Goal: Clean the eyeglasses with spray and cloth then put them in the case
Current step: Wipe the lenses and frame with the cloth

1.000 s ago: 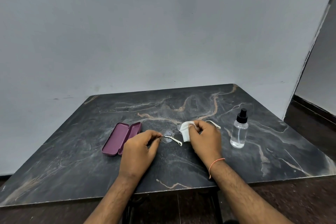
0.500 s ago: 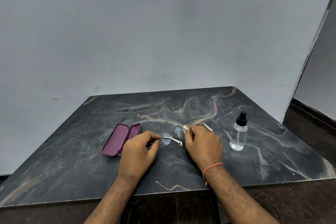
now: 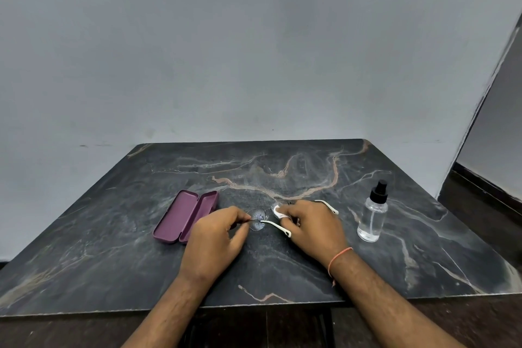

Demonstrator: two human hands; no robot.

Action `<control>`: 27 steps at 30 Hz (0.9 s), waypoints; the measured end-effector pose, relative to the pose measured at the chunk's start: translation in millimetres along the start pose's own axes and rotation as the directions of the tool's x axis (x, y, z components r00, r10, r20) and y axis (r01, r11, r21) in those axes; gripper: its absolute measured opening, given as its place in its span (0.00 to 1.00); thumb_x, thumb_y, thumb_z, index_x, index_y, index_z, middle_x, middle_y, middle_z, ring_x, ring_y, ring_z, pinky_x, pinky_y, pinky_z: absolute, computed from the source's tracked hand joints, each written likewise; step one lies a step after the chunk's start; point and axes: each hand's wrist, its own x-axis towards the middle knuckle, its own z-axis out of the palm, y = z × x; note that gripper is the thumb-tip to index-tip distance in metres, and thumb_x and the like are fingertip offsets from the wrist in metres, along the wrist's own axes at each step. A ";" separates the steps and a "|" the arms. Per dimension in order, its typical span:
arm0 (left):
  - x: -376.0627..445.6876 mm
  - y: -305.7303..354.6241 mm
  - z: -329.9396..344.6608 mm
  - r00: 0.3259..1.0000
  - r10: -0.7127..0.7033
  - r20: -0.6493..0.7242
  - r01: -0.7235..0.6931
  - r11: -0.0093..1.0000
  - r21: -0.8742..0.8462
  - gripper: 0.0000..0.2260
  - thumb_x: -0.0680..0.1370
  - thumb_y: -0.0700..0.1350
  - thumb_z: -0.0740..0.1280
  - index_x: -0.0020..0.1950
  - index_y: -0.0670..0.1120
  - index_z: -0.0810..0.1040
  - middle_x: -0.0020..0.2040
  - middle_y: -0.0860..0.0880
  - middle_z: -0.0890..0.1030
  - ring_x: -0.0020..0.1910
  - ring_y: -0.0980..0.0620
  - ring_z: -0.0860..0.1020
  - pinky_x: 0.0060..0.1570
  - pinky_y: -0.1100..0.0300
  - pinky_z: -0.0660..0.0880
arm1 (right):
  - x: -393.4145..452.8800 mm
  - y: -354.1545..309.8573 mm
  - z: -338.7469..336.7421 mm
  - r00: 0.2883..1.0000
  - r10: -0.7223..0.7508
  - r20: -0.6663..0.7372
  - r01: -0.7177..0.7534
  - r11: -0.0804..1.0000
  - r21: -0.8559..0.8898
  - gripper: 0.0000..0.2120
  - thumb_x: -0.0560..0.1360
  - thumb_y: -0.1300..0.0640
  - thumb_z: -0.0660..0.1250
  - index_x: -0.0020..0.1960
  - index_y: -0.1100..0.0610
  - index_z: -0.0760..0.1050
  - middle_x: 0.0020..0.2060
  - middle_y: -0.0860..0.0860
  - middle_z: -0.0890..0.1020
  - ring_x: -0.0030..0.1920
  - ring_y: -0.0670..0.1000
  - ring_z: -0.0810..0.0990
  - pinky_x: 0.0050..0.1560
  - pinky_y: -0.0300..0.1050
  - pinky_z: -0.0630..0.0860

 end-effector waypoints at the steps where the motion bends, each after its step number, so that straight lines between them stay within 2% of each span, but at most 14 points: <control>1: -0.3 -0.2 -0.1 1.000 0.000 0.003 0.000 1.000 -0.002 0.08 0.75 0.40 0.81 0.50 0.51 0.87 0.46 0.61 0.87 0.46 0.65 0.84 0.49 0.68 0.80 | 0.3 -0.2 0.8 1.000 0.023 -0.003 -0.023 1.000 -0.012 0.17 0.76 0.43 0.62 0.53 0.47 0.87 0.43 0.45 0.86 0.49 0.49 0.83 0.50 0.50 0.81; 3: -0.9 -0.2 0.3 1.000 0.008 0.014 -0.008 1.000 0.002 0.08 0.75 0.40 0.80 0.50 0.52 0.87 0.46 0.62 0.87 0.47 0.66 0.84 0.49 0.67 0.81 | 2.2 1.2 3.5 0.998 0.065 -0.025 -0.066 0.996 -0.056 0.16 0.74 0.44 0.60 0.43 0.53 0.81 0.38 0.47 0.84 0.44 0.52 0.82 0.45 0.51 0.80; 5: -0.9 0.1 0.4 0.999 0.021 0.027 -0.021 1.000 0.006 0.08 0.75 0.40 0.80 0.50 0.52 0.87 0.47 0.62 0.87 0.47 0.66 0.84 0.49 0.68 0.81 | 4.6 3.1 5.3 0.995 0.081 -0.056 -0.085 0.994 -0.066 0.15 0.75 0.46 0.60 0.42 0.55 0.80 0.37 0.49 0.84 0.43 0.53 0.82 0.44 0.52 0.80; 8: -0.8 0.7 0.1 0.999 0.036 0.029 -0.036 0.999 0.012 0.08 0.75 0.40 0.80 0.50 0.52 0.87 0.47 0.62 0.87 0.47 0.66 0.84 0.49 0.68 0.81 | 2.9 0.5 3.3 0.996 0.052 -0.078 -0.053 0.998 -0.018 0.13 0.80 0.47 0.65 0.58 0.44 0.87 0.49 0.44 0.89 0.53 0.50 0.85 0.53 0.49 0.81; 10: -0.8 0.5 -0.3 0.999 0.033 0.023 -0.033 0.999 0.015 0.08 0.75 0.41 0.80 0.50 0.52 0.87 0.46 0.62 0.87 0.47 0.66 0.84 0.49 0.67 0.81 | 0.9 -0.3 1.5 0.999 0.019 -0.042 -0.018 0.999 0.030 0.14 0.81 0.46 0.67 0.63 0.39 0.86 0.50 0.43 0.89 0.54 0.47 0.84 0.55 0.48 0.81; 11: -1.0 0.4 -0.3 0.999 0.029 0.019 -0.029 0.999 0.017 0.08 0.75 0.41 0.80 0.50 0.52 0.87 0.46 0.62 0.87 0.46 0.66 0.84 0.48 0.67 0.81 | 0.1 -1.0 1.1 1.000 0.024 -0.018 -0.023 0.999 0.041 0.14 0.80 0.45 0.66 0.62 0.39 0.86 0.48 0.43 0.88 0.53 0.47 0.84 0.55 0.48 0.81; 13: -1.0 -0.1 -0.4 1.000 0.021 0.013 -0.021 1.000 0.017 0.08 0.75 0.41 0.80 0.50 0.52 0.87 0.46 0.62 0.87 0.46 0.66 0.84 0.47 0.66 0.81 | 0.1 -1.3 2.1 0.998 0.068 -0.012 -0.068 0.997 0.027 0.14 0.76 0.45 0.64 0.50 0.46 0.87 0.42 0.45 0.87 0.47 0.49 0.83 0.49 0.49 0.81; 15: -1.0 -0.3 0.2 1.000 0.024 0.017 -0.024 1.000 0.015 0.08 0.75 0.40 0.80 0.50 0.52 0.87 0.46 0.62 0.87 0.46 0.66 0.84 0.48 0.65 0.82 | 1.8 -0.8 2.1 0.993 0.108 -0.041 -0.108 0.994 -0.016 0.14 0.74 0.46 0.61 0.41 0.54 0.79 0.35 0.49 0.83 0.41 0.52 0.81 0.44 0.51 0.80; 17: -1.1 0.8 0.4 0.999 0.041 0.026 -0.041 0.999 0.019 0.09 0.75 0.40 0.81 0.50 0.52 0.87 0.46 0.62 0.87 0.47 0.66 0.84 0.49 0.68 0.81 | 3.1 0.2 2.4 0.992 0.111 -0.061 -0.114 0.993 -0.043 0.14 0.75 0.46 0.60 0.45 0.53 0.81 0.38 0.48 0.85 0.44 0.52 0.83 0.45 0.50 0.80; 19: -0.9 1.5 0.3 0.998 0.058 0.031 -0.059 0.998 0.025 0.09 0.74 0.39 0.81 0.50 0.52 0.87 0.46 0.61 0.87 0.47 0.65 0.84 0.50 0.70 0.79 | 2.1 -1.1 1.5 0.994 0.084 -0.072 -0.084 0.996 -0.010 0.14 0.79 0.46 0.64 0.55 0.46 0.86 0.46 0.45 0.88 0.51 0.49 0.85 0.51 0.49 0.82; 22: -0.8 1.3 0.1 0.999 0.047 0.022 -0.048 0.998 0.035 0.09 0.74 0.40 0.81 0.50 0.52 0.87 0.46 0.61 0.87 0.46 0.65 0.84 0.48 0.66 0.81 | -0.6 -1.3 0.0 0.999 0.033 -0.030 -0.031 0.997 0.069 0.14 0.80 0.46 0.67 0.61 0.39 0.86 0.48 0.42 0.88 0.52 0.46 0.84 0.54 0.48 0.81; 24: -0.8 0.6 0.2 0.999 0.042 0.017 -0.043 0.998 0.039 0.09 0.75 0.40 0.80 0.50 0.52 0.87 0.46 0.61 0.87 0.46 0.65 0.84 0.48 0.64 0.82 | -0.2 -0.7 1.5 0.998 0.061 -0.012 -0.061 0.996 0.064 0.11 0.77 0.46 0.66 0.51 0.44 0.88 0.42 0.43 0.87 0.47 0.46 0.83 0.49 0.47 0.79; 25: -0.9 0.3 0.6 0.999 0.044 0.018 -0.045 0.998 0.038 0.09 0.75 0.41 0.80 0.50 0.52 0.87 0.46 0.61 0.87 0.46 0.65 0.84 0.48 0.64 0.82 | 0.8 0.3 2.2 0.997 0.079 -0.022 -0.077 0.996 0.049 0.11 0.76 0.47 0.66 0.43 0.50 0.84 0.37 0.46 0.85 0.43 0.48 0.83 0.45 0.48 0.78; 27: -1.2 0.1 1.4 0.998 0.051 0.023 -0.052 0.998 0.033 0.09 0.75 0.40 0.81 0.50 0.53 0.86 0.46 0.62 0.87 0.46 0.65 0.84 0.49 0.68 0.80 | 3.5 1.9 2.9 0.992 0.117 -0.048 -0.116 0.993 0.015 0.12 0.75 0.50 0.64 0.39 0.56 0.78 0.33 0.50 0.83 0.39 0.52 0.81 0.43 0.51 0.78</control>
